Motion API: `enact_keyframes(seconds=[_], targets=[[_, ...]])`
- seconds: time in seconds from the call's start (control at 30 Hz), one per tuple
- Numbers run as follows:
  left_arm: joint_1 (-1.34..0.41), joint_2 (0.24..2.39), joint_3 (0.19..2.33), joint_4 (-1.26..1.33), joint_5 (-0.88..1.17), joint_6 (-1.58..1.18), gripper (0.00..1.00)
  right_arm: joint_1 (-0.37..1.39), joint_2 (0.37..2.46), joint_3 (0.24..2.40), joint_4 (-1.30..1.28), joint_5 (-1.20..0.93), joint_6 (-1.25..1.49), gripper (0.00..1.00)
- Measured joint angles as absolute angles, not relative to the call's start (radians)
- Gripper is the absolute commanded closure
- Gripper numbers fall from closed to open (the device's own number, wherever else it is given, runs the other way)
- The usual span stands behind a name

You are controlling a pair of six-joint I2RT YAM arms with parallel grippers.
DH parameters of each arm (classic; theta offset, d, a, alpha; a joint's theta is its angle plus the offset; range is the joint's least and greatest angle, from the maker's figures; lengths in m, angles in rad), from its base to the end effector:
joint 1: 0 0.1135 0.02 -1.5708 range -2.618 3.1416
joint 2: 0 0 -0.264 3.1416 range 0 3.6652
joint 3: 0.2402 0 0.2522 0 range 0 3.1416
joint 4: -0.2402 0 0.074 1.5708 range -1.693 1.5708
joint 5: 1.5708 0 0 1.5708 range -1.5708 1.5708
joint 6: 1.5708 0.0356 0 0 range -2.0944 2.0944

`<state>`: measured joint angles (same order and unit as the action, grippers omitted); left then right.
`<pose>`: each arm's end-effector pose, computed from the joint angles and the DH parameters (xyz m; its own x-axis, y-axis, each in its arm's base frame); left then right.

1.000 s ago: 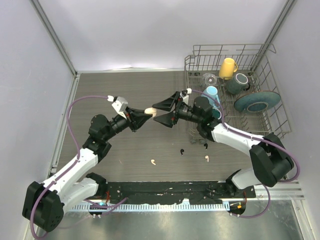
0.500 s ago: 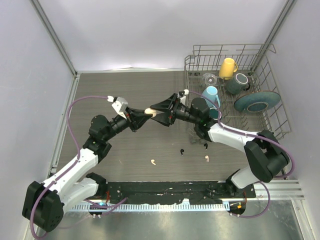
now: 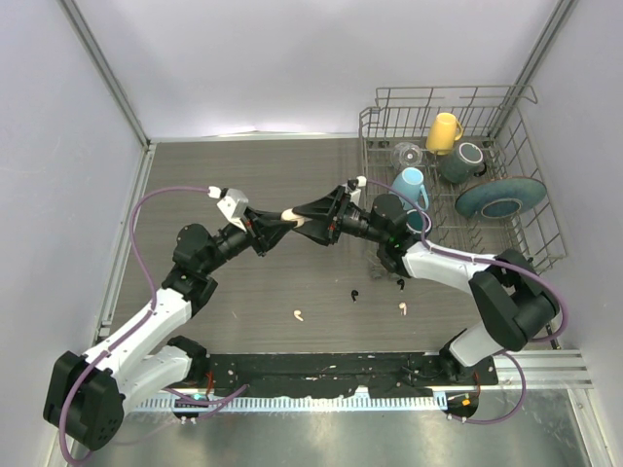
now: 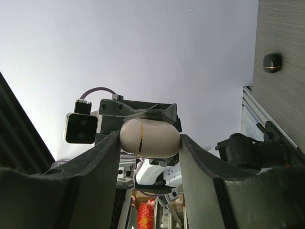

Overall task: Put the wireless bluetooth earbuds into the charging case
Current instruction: Adjust the charging case.

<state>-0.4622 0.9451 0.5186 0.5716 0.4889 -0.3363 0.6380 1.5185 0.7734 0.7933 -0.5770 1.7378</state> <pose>0.1873 -0.1120 0.2960 -0.1450 -0.2532 -0.9565 0.8070 0.5290 -0.2624 0.2540 0.2125 0.2601 -0.9303 0.3391 0.1401 0.1176 -0.0863 0.9893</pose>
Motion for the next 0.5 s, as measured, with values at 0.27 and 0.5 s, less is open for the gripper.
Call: enact_keyframes(seconds=[0.27, 0.5], targets=[[-0.463, 0.945, 0.501, 0.607, 0.482, -0.342, 0.69, 0.638, 1.536, 0.757, 0.860, -0.579, 1.766, 0.95], [-0.465, 0.945, 0.463, 0.691, 0.469, -0.360, 0.65, 0.640, 1.547, 0.751, 0.894, -0.579, 1.792, 0.96]])
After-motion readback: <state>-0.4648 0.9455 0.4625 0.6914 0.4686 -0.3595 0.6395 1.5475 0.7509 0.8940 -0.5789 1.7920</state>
